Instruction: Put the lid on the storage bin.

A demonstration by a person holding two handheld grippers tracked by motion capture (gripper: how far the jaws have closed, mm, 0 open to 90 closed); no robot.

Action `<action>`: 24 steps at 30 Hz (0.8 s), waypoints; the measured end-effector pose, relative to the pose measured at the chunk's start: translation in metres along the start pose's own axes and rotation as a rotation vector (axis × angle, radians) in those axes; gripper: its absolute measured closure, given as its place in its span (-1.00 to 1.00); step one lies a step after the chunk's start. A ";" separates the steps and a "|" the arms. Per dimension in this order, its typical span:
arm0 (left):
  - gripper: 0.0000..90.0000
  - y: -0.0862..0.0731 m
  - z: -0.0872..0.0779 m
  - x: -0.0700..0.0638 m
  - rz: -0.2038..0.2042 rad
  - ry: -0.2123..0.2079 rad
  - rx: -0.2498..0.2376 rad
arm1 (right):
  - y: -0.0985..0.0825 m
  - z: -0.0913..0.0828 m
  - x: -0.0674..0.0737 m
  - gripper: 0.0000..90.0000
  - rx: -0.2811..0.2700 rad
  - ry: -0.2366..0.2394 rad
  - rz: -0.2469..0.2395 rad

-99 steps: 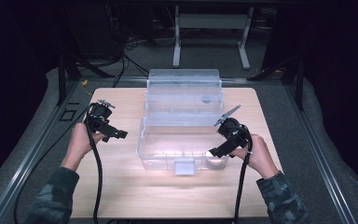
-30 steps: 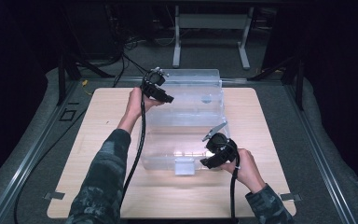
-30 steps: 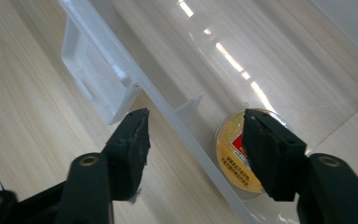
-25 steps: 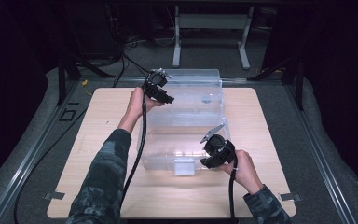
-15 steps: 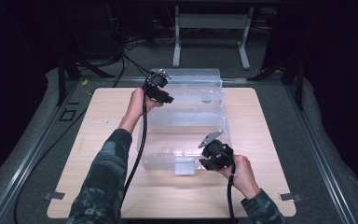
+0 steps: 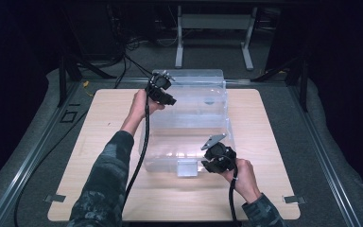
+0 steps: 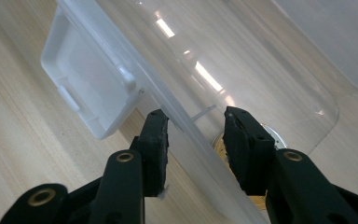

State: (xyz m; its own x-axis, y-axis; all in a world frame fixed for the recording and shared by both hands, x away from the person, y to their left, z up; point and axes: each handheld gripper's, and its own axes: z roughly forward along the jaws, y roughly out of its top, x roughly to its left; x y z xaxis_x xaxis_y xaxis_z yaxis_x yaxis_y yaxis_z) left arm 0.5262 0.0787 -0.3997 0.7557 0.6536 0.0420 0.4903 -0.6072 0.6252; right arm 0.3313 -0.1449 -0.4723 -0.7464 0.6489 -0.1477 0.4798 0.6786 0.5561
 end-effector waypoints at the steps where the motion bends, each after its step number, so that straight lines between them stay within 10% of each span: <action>1: 0.60 0.000 0.000 -0.001 0.001 0.004 -0.003 | 0.000 -0.001 0.000 0.35 0.015 0.002 -0.003; 24: 0.69 -0.002 -0.010 -0.010 0.025 0.022 -0.015 | 0.000 0.003 -0.004 0.19 -0.017 -0.028 0.063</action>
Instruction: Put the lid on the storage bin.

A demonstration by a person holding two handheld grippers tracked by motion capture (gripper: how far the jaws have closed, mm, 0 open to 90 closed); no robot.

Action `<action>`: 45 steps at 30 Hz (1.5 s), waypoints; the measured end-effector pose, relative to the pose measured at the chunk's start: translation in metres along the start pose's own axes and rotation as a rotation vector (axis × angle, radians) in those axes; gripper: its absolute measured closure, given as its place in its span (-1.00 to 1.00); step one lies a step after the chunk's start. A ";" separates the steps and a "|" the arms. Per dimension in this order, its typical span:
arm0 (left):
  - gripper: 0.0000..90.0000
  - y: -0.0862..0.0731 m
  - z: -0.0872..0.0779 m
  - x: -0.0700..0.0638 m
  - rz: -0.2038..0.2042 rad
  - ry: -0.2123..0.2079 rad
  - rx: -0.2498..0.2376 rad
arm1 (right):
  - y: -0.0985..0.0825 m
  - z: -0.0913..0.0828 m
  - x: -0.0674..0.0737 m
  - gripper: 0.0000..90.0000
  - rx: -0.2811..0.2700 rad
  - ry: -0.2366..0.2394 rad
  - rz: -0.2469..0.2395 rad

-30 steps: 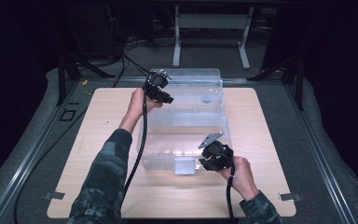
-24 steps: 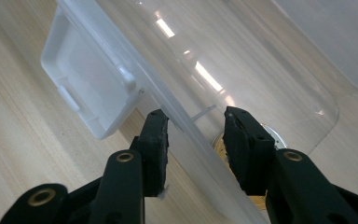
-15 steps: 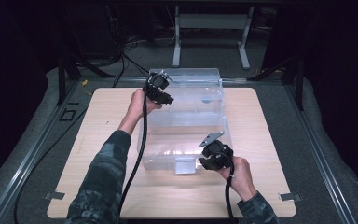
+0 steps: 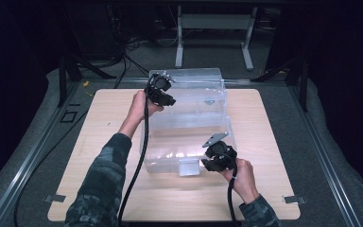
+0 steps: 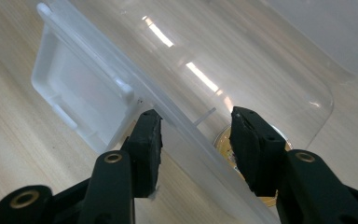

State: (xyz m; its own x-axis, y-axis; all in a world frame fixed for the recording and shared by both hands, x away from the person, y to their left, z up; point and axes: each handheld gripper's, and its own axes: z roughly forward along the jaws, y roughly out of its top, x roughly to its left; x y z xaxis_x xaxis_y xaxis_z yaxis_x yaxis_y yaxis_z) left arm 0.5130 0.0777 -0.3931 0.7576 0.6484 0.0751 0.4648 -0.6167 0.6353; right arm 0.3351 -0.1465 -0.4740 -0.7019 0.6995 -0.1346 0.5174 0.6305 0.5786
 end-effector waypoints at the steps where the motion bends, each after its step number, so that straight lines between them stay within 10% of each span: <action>1: 0.69 0.000 0.000 0.000 0.003 0.001 0.000 | 0.000 0.000 0.000 0.19 -0.001 0.005 0.006; 45: 0.72 0.006 -0.022 -0.020 0.075 -0.012 -0.067 | 0.011 0.012 -0.004 0.11 -0.022 -0.063 0.082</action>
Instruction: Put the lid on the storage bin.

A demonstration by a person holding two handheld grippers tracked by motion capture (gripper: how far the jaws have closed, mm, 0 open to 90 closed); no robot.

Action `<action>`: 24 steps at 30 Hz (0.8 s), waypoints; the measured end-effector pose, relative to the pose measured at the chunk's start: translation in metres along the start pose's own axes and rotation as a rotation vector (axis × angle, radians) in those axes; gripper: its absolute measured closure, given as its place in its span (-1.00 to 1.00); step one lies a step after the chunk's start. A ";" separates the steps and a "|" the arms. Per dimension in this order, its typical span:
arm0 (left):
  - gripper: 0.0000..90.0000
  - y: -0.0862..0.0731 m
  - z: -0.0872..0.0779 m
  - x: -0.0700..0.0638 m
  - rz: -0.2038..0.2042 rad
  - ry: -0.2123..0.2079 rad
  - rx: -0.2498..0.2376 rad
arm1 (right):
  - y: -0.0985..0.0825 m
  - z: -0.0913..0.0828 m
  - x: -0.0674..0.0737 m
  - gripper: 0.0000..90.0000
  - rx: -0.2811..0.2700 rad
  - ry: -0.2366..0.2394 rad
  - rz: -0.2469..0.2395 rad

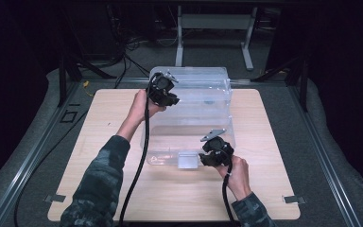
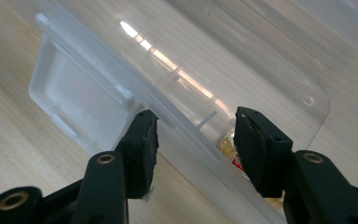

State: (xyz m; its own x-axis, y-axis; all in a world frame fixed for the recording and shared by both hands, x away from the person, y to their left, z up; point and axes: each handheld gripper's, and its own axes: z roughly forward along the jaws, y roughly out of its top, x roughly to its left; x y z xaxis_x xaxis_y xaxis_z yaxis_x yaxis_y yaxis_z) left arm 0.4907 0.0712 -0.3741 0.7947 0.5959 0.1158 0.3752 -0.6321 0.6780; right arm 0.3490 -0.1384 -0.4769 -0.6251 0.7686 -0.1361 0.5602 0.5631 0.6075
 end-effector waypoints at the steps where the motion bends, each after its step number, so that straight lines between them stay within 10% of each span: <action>1: 0.72 0.000 0.000 0.000 0.001 0.000 -0.002 | 0.001 0.001 -0.001 0.11 -0.001 0.005 0.002; 24: 0.72 -0.011 -0.010 -0.011 0.022 0.022 -0.047 | 0.007 0.015 -0.005 0.13 0.019 0.035 0.001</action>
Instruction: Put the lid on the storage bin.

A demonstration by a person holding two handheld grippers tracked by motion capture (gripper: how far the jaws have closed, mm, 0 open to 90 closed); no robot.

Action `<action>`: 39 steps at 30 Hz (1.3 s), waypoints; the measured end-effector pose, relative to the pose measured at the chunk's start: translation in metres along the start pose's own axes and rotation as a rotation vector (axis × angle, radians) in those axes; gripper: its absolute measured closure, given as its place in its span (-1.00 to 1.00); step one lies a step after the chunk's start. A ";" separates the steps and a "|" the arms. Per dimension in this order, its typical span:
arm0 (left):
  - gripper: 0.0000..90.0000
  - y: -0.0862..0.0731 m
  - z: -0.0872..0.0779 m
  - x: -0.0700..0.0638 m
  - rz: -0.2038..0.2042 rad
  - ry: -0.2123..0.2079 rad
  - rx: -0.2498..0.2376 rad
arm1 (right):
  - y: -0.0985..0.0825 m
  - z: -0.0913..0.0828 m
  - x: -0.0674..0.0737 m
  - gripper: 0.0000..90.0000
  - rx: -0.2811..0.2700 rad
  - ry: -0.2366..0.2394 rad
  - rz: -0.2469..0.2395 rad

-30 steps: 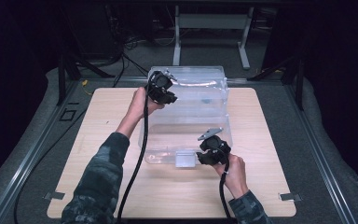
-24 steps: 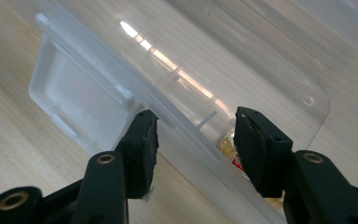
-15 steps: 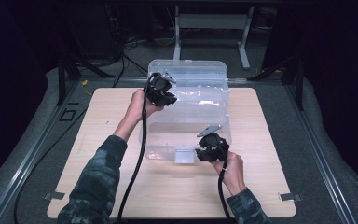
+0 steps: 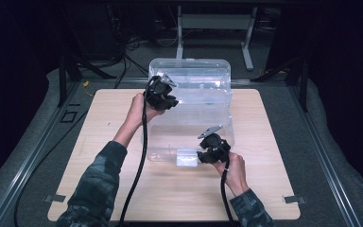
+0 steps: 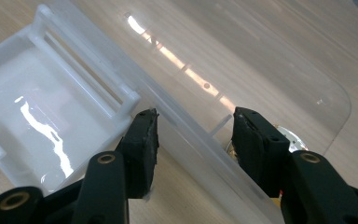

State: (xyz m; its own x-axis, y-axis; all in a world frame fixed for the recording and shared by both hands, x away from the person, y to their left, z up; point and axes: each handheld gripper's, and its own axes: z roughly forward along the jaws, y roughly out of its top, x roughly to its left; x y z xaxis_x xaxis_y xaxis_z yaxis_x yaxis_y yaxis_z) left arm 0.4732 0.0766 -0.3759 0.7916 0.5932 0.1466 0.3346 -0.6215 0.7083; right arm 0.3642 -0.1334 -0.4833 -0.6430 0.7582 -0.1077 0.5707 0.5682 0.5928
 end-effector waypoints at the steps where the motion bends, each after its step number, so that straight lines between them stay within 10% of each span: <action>1: 0.72 -0.001 0.000 -0.001 -0.002 0.000 -0.004 | 0.000 0.000 0.000 0.14 -0.003 0.007 0.006; 39: 0.72 -0.021 -0.013 -0.024 -0.002 0.032 -0.041 | 0.001 0.002 -0.012 0.09 -0.032 0.037 0.035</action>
State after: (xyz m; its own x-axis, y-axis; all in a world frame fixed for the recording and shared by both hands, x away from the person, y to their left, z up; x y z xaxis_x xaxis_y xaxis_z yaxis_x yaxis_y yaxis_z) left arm 0.4406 0.0816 -0.3854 0.7737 0.6112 0.1666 0.3145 -0.5989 0.7365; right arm 0.3733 -0.1415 -0.4835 -0.6416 0.7649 -0.0575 0.5771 0.5307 0.6207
